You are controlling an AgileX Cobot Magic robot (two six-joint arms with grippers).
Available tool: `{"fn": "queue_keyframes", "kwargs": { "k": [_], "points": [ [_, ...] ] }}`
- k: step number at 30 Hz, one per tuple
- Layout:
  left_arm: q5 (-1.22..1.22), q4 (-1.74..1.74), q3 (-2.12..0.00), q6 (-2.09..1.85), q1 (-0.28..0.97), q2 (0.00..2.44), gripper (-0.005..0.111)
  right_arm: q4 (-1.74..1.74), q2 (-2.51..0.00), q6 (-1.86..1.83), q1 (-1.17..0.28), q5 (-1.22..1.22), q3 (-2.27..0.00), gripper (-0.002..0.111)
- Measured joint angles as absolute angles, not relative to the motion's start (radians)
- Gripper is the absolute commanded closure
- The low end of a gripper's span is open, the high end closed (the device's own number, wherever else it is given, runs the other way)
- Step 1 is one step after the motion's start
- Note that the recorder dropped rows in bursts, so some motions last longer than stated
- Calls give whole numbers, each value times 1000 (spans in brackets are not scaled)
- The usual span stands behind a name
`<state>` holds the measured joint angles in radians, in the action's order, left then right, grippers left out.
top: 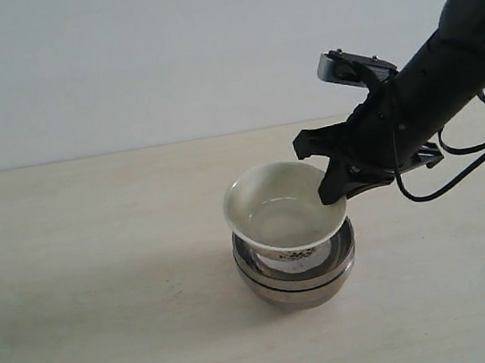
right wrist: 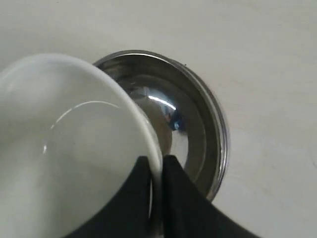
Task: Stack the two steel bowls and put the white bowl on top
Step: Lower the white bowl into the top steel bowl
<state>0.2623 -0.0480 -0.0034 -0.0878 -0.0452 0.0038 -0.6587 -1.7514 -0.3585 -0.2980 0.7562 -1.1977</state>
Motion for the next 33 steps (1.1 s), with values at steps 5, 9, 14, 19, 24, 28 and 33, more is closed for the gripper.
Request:
{"fn": "queue_keyframes", "kwargs": {
  "k": [5,9,14,19,24,28,33],
  "points": [
    [262,-48,-3,-88,-45,4,103,-640,-1754,-358,-298,743,-1198,108],
    [262,-48,-3,-88,-45,4,103,-621,-1754,-355,-278,750,-1198,108],
    [262,-48,-3,-88,-45,4,103,-606,-1764,-352,-258,772,-1198,108],
    [262,-48,-3,-88,-45,4,103,-606,-1786,-355,-258,778,-1198,108],
    [262,-48,-3,-88,-45,4,103,-609,-1792,-358,-258,773,-1198,108],
    [262,-48,-3,-88,-45,4,103,-625,-1792,-358,-258,770,-1198,108],
    [262,-48,-3,-88,-45,4,103,-634,-1792,-358,-266,755,-1198,108]
  ]
}}
